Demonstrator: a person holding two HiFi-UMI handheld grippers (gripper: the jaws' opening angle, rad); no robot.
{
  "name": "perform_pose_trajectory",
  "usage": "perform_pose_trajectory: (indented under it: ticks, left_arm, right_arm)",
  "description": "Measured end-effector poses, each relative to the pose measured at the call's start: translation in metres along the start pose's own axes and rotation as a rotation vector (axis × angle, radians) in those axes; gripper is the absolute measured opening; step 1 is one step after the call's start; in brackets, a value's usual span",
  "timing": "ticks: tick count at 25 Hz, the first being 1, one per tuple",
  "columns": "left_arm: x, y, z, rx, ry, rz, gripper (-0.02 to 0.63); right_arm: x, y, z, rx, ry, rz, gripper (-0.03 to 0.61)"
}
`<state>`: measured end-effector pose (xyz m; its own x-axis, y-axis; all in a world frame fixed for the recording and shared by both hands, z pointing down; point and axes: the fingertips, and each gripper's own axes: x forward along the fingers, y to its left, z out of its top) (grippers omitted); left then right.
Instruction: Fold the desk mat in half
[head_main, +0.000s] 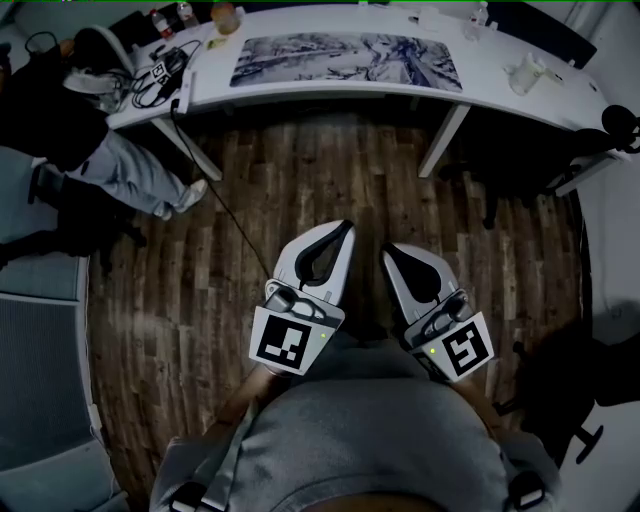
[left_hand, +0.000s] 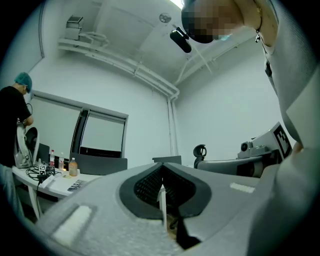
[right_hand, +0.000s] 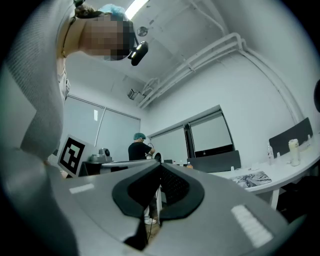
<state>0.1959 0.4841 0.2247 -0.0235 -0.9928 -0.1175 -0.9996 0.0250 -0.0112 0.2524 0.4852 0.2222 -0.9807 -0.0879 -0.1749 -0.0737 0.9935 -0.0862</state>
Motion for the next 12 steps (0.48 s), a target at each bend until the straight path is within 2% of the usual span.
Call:
perform_pose_trajectory:
  ticks: [7,12]
  left_arm:
    - [-0.003,0.024,-0.006,-0.028,-0.007,-0.004,-0.002]
    - [0.009,0.029,-0.019,-0.049,0.018,-0.019,-0.002]
  right_arm:
    - [0.016,0.005,-0.017,0.007,0.030,-0.039,0.002]
    - [0.017,-0.010,-0.027,0.012,0.068,-0.078,0.002]
